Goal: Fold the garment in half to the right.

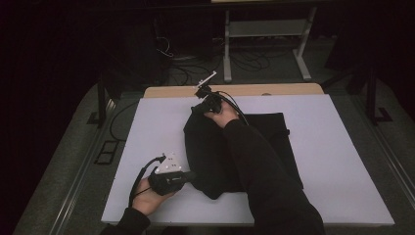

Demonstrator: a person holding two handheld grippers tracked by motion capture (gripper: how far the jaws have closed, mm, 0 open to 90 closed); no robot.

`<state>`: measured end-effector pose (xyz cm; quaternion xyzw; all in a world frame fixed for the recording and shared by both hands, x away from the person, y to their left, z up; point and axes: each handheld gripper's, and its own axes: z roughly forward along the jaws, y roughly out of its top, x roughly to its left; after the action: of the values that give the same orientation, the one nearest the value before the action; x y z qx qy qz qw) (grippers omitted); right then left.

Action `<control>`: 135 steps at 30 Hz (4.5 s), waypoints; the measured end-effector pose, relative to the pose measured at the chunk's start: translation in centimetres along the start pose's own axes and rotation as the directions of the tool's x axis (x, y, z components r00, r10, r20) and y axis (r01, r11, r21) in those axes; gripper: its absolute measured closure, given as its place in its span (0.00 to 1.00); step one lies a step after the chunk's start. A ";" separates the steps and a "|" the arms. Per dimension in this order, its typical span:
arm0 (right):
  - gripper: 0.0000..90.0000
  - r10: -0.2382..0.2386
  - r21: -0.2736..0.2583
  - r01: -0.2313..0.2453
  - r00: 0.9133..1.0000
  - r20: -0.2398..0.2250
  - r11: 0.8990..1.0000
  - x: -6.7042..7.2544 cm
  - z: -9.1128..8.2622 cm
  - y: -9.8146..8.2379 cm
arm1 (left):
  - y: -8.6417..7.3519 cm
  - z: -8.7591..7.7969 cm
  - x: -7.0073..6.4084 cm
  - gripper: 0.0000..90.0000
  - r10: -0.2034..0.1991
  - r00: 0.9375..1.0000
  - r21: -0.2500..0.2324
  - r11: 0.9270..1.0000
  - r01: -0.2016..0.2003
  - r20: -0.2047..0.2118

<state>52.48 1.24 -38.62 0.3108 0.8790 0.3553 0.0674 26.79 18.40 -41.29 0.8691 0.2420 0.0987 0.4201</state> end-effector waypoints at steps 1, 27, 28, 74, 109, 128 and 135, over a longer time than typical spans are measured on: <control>0.94 0.003 -0.002 -0.003 1.000 0.001 1.000 -0.1 -0.3 0.0 | 0.1 0.0 -0.1 0.94 0.002 1.000 -0.002 1.000 -0.002 -0.001; 0.94 0.045 -0.076 -0.041 0.998 0.053 0.996 -2.4 -5.8 -1.1 | 5.4 0.0 -1.1 0.94 0.110 0.994 -0.059 0.992 -0.109 0.014; 0.94 0.041 -0.078 -0.036 0.998 0.054 0.996 -2.5 -6.0 -1.2 | 5.6 0.1 -1.2 0.94 0.113 0.993 -0.062 0.992 -0.112 0.016; 0.94 0.157 -0.163 -0.134 0.978 0.138 0.977 -8.4 -14.7 -7.5 | 14.2 6.9 -5.0 0.94 0.250 0.962 -0.114 0.965 -0.237 0.113; 0.94 0.307 -0.219 -0.275 0.943 0.129 0.936 -12.3 -16.9 -13.7 | 16.2 13.7 -8.6 0.94 0.254 0.938 -0.112 0.966 -0.234 0.236; 0.94 0.392 -0.238 -0.362 0.915 0.092 0.901 -13.8 -16.5 -17.4 | 15.7 16.5 -9.5 0.94 0.249 0.928 -0.052 0.968 -0.245 0.278; 0.94 0.414 -0.236 -0.386 0.906 0.082 0.892 -14.5 -16.2 -18.4 | 15.7 17.4 -9.8 0.94 0.244 0.928 -0.040 0.969 -0.243 0.281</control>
<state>49.38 -27.04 -40.36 0.4989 0.7461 0.4331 0.0828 30.19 -6.76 -39.70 0.8965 0.0692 0.0247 0.4369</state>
